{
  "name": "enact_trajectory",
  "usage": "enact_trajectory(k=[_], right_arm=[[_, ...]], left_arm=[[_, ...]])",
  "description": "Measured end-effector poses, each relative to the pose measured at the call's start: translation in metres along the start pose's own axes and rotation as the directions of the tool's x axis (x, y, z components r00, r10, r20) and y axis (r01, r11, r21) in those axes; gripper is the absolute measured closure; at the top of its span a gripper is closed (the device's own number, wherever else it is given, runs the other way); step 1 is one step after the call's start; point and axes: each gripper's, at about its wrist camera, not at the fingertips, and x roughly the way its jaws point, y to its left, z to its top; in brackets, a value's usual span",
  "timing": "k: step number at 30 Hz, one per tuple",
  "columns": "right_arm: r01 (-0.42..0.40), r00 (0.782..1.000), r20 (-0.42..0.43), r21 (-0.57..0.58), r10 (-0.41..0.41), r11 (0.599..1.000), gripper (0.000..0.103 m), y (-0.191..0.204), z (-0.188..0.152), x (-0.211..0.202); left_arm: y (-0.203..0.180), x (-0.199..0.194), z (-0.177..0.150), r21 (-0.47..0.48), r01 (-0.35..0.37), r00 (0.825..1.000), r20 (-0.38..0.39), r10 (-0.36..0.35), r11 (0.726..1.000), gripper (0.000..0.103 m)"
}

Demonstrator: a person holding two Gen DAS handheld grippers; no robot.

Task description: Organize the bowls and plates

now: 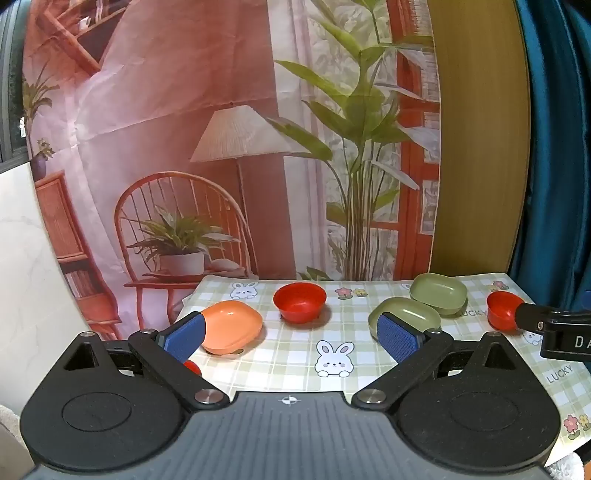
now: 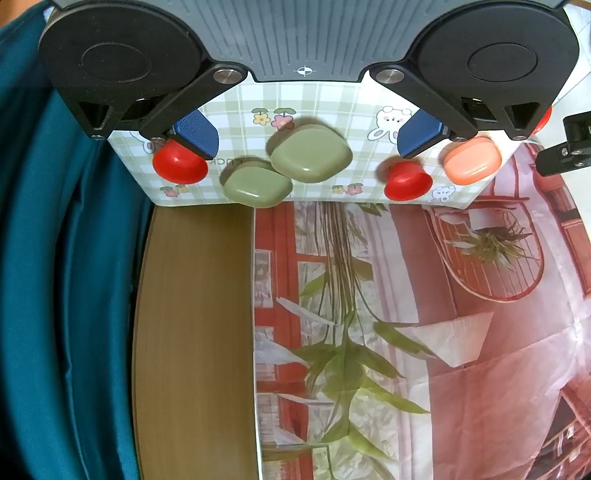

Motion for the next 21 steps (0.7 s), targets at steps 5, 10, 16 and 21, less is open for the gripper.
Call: enact_trajectory(k=[5, 10, 16, 21], right_arm=[[0.002, 1.000, 0.000, 0.001, -0.002, 1.000, 0.000, -0.0003, -0.0002, -0.0004], [0.001, 1.000, 0.003, 0.000, -0.001, 1.000, 0.000, -0.0006, -0.0007, -0.0012], [-0.001, 1.000, 0.002, 0.001, 0.001, 1.000, 0.000, -0.0008, -0.0002, -0.0001], [0.000, 1.000, 0.004, 0.001, 0.000, 1.000, 0.000, -0.0009, -0.0004, -0.0003]], left_arm=[[0.0005, -0.0013, 0.0060, -0.008, 0.001, 1.000, 0.007, -0.001, 1.000, 0.003], [0.0022, -0.0039, 0.0082, -0.004, -0.001, 1.000, 0.016, 0.001, 1.000, 0.003], [0.0018, -0.0072, 0.0014, -0.003, -0.003, 1.000, 0.022, 0.003, 1.000, 0.003], [0.0021, -0.0065, 0.0009, -0.007, -0.004, 1.000, 0.019, 0.004, 1.000, 0.003]])
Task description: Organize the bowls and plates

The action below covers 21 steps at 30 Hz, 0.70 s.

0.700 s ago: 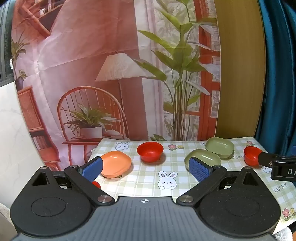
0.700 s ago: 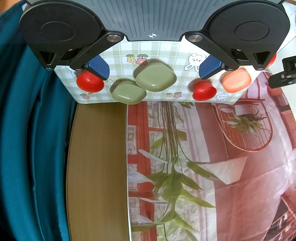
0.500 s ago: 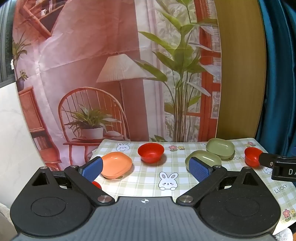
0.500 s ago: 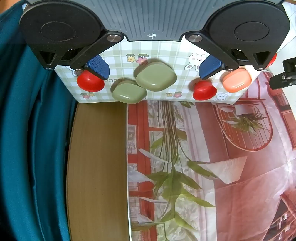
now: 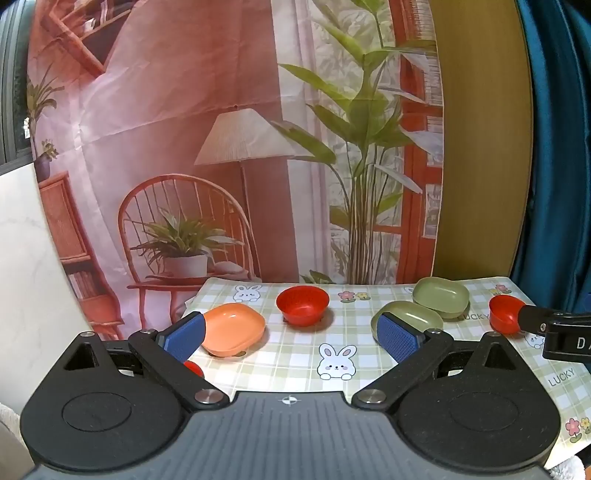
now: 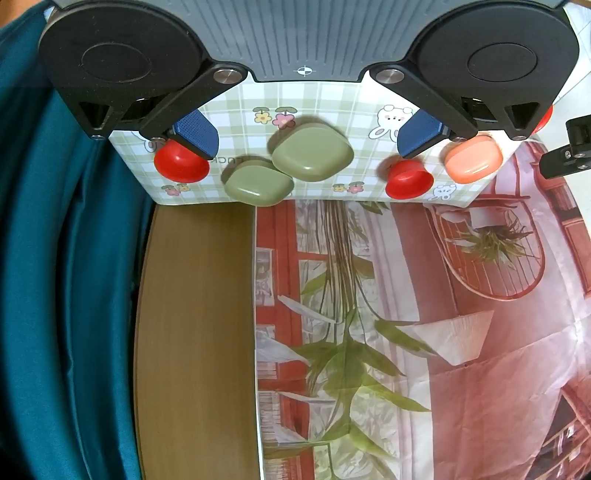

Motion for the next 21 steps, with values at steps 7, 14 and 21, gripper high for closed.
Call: enact_trajectory(k=[7, 14, 21], right_arm=[[-0.001, 1.000, 0.001, 0.000, 0.001, 1.000, 0.000, -0.0002, -0.0002, 0.0000], [-0.001, 1.000, 0.001, 0.001, 0.001, 1.000, 0.000, 0.0002, 0.0000, -0.0002], [0.000, 1.000, 0.001, 0.000, 0.000, 1.000, 0.000, 0.0005, 0.0002, -0.0004]], left_arm=[[0.0003, 0.0004, -0.0003, -0.001, 0.001, 1.000, 0.000, -0.001, 1.000, 0.003], [0.0002, 0.0023, 0.0000, -0.005, -0.001, 1.000, -0.006, 0.001, 1.000, 0.003], [-0.0006, 0.0035, -0.0005, -0.007, -0.002, 1.000, -0.005, 0.002, 1.000, 0.003]])
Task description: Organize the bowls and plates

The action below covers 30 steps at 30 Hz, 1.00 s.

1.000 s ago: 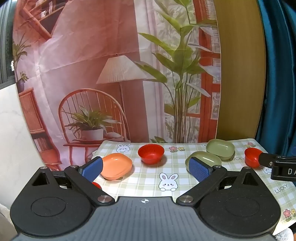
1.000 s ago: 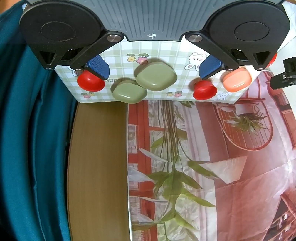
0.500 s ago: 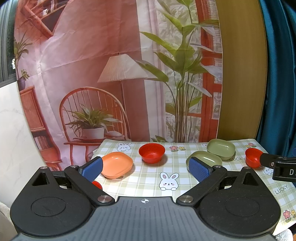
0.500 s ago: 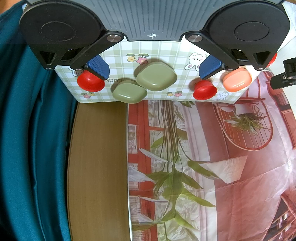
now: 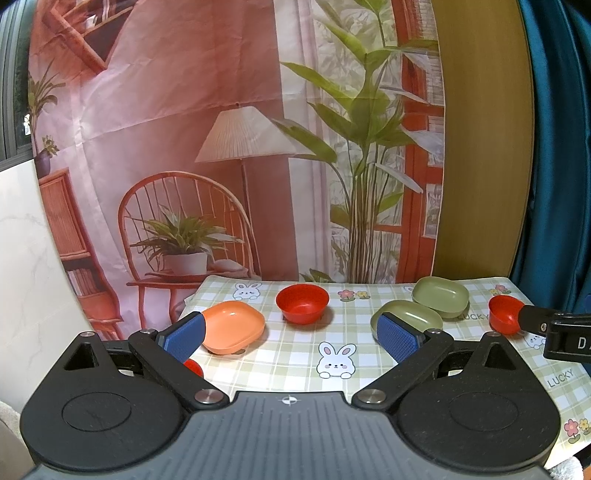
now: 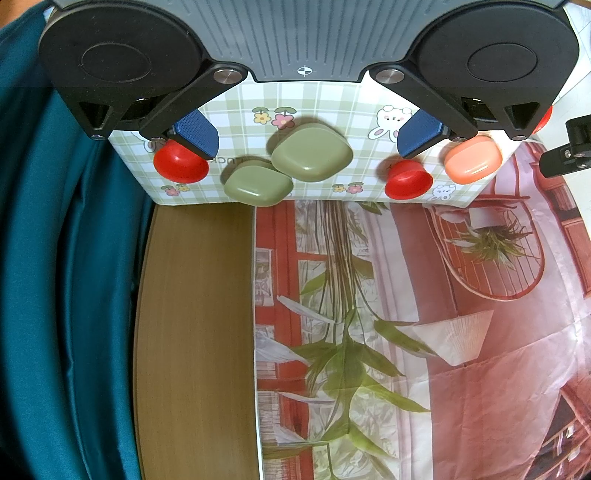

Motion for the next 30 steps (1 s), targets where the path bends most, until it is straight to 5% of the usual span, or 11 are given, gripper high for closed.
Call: enact_trajectory(k=[30], right_arm=[[0.001, 1.000, -0.001, 0.000, -0.001, 1.000, 0.000, -0.0003, -0.0006, -0.0004]], left_arm=[[-0.0024, -0.0001, -0.0027, 0.000, 0.002, 1.000, 0.001, -0.002, 1.000, 0.003]])
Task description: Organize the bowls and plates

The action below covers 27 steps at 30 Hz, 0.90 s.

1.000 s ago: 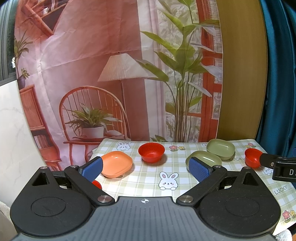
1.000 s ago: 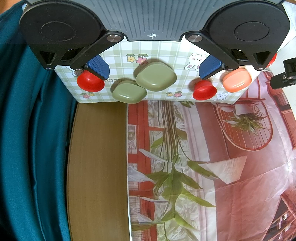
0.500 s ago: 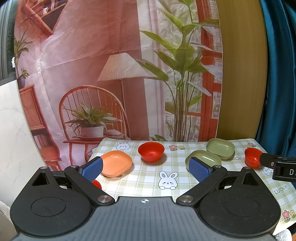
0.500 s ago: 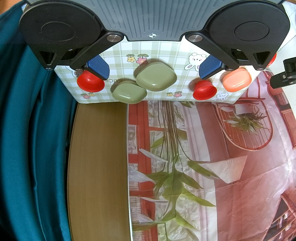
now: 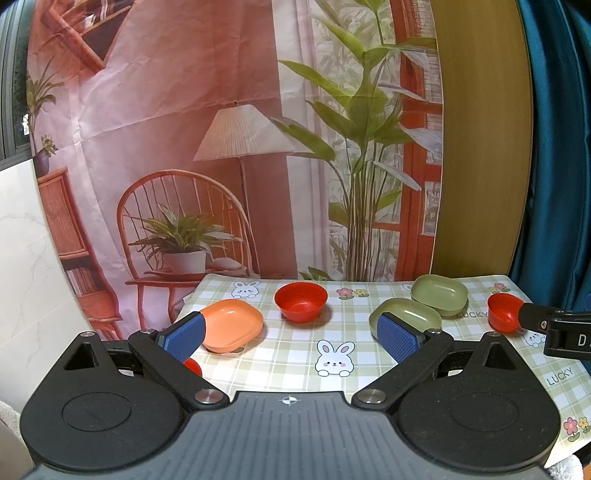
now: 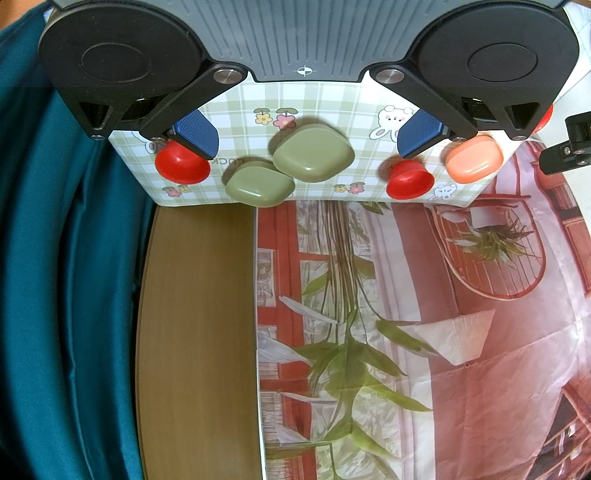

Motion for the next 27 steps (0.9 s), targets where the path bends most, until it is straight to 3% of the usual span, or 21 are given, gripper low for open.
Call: enact_trajectory(k=[27], right_arm=[[-0.007, 1.000, -0.016, 0.014, 0.007, 1.000, 0.000, -0.003, -0.001, 0.009]], left_arm=[[0.005, 0.013, 0.002, -0.032, -0.017, 0.999, -0.029, 0.017, 0.999, 0.003]])
